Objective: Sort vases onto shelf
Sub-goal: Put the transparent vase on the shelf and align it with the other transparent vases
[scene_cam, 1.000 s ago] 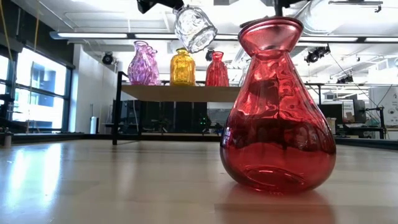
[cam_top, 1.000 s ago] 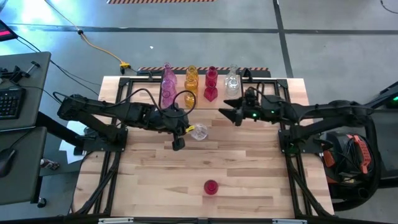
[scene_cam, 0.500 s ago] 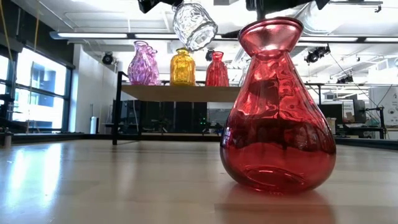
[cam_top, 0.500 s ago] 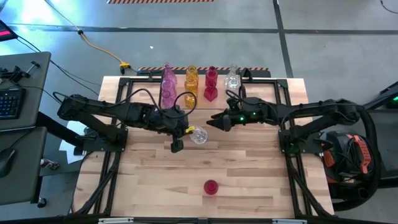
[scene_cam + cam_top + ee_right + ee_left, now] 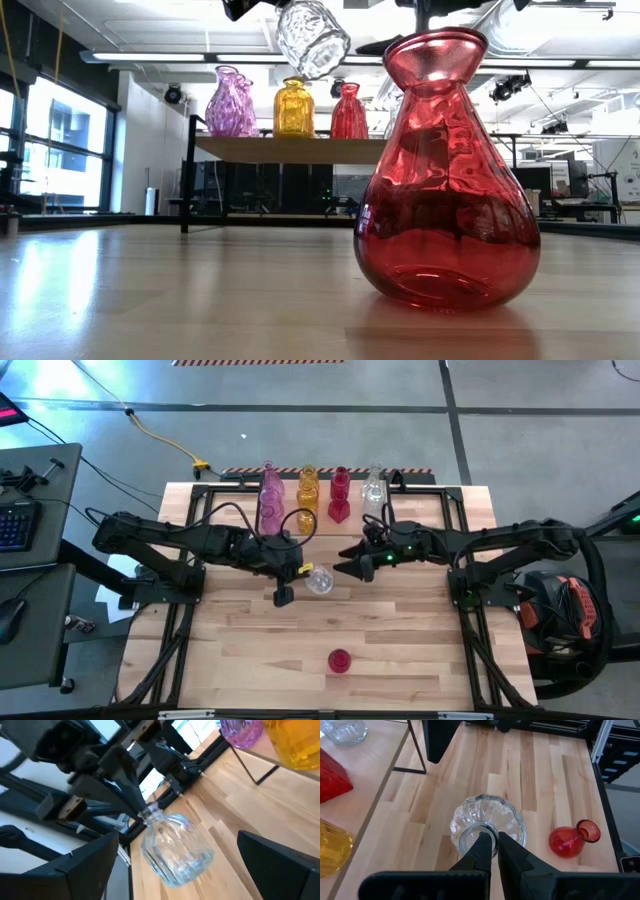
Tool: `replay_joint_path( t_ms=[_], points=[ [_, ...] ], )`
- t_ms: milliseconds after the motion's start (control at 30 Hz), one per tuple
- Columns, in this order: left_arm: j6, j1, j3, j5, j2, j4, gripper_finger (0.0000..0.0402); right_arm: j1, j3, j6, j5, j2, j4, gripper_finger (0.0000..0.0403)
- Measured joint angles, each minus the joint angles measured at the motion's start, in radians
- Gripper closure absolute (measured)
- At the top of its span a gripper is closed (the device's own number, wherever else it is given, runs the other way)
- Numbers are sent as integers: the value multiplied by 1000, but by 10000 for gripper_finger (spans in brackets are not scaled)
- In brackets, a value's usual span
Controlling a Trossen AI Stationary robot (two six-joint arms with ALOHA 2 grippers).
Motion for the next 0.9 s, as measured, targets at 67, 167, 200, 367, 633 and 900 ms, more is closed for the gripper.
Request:
replay_joint_path(
  t_ms=[67, 167, 200, 367, 633, 900],
  points=[
    [0, 0, 0, 2, 0, 0, 399, 6, 0, 9, 23, 0, -14, 13],
    [0, 0, 0, 1, 0, 0, 399, 22, 0, 41, 67, 0, -22, 13],
    [0, 0, 0, 1, 0, 0, 399, 29, 0, 48, 85, 0, -22, 13],
    [8, 0, 0, 1, 0, 0, 399, 45, 0, 60, 124, 0, -21, 13],
    [8, 0, 0, 1, 0, 0, 399, 34, 0, 21, 71, 0, -1, 13],
    [8, 0, 0, 1, 0, 3, 399, 34, 0, -87, 47, 0, 28, 13]
  ],
)
